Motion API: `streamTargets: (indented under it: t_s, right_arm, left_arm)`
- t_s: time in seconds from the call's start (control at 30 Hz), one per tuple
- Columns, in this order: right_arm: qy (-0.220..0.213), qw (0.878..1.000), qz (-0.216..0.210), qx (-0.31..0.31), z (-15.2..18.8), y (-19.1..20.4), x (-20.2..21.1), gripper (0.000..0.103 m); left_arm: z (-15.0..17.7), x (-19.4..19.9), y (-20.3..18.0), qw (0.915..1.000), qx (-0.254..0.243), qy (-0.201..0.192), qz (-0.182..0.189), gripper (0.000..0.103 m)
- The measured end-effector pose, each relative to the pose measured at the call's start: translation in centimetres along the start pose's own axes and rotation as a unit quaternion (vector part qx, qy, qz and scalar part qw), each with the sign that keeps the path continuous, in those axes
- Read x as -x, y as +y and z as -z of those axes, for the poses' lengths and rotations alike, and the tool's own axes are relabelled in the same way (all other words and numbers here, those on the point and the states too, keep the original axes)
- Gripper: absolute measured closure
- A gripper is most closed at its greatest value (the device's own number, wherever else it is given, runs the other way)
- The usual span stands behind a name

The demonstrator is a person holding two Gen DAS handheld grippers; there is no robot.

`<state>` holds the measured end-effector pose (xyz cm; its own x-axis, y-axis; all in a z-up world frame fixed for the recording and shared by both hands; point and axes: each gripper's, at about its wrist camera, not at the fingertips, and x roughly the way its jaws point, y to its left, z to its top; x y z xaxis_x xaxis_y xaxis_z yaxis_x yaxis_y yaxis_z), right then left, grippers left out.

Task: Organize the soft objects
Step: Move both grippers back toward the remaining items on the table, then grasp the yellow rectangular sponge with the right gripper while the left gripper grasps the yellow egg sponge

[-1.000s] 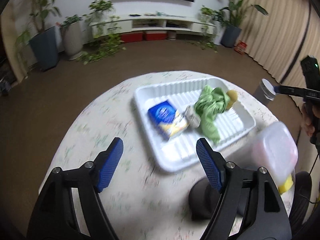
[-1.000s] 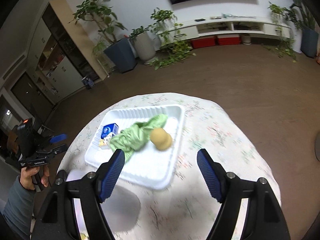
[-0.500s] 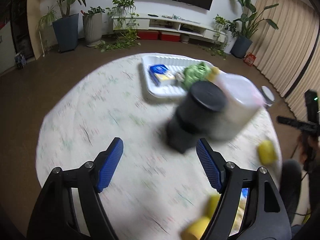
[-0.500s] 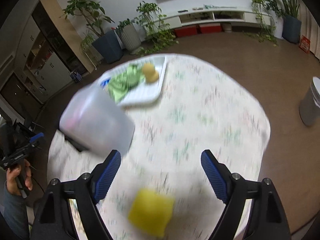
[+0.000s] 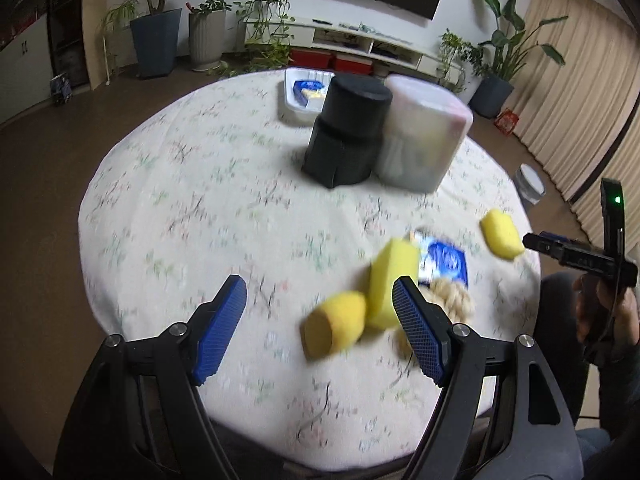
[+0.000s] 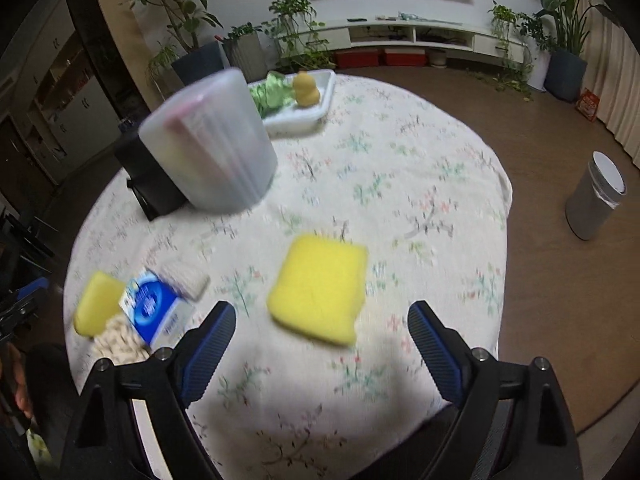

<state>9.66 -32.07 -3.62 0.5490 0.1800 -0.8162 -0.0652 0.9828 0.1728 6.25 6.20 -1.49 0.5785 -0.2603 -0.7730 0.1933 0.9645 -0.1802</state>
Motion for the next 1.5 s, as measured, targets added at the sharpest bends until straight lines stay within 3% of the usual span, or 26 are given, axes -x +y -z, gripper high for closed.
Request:
streamTargets:
  t_s: [0.3, 0.47, 0.93, 1.33, 1.4, 1.5]
  right_arm:
    - [0.002, 0.999, 0.038, 0.000, 0.6, 0.5, -1.1, 0.013]
    - [-0.004, 0.999, 0.041, 0.009, -0.2, 1.2, -1.7, 0.013]
    - [0.025, 0.998, 0.051, 0.014, -0.7, 1.4, -4.8, 0.013]
    - [0.024, 0.998, 0.054, 0.023, -0.6, 1.5, -5.2, 0.023]
    - [0.021, 0.998, 0.058, 0.029, -0.6, 1.8, -5.1, 0.033]
    - [0.017, 0.998, 0.059, 0.034, -0.5, 1.9, -5.0, 0.038]
  left_arm:
    - [2.1, -0.7, -0.7, 0.9990, 0.001, -0.001, -0.045, 0.028]
    - [2.3, -1.4, -1.5, 0.9970, -0.043, 0.016, -0.061, 0.028]
    - [1.7, -5.8, -2.5, 0.9907, -0.091, 0.085, -0.055, 0.028]
    - [1.7, -6.9, -1.6, 0.9905, -0.071, 0.104, -0.055, 0.029]
    - [1.8, -7.0, -1.6, 0.9910, -0.070, 0.102, -0.051, 0.030]
    - [1.8, -7.2, -1.6, 0.9924, -0.062, 0.100, -0.033, 0.050]
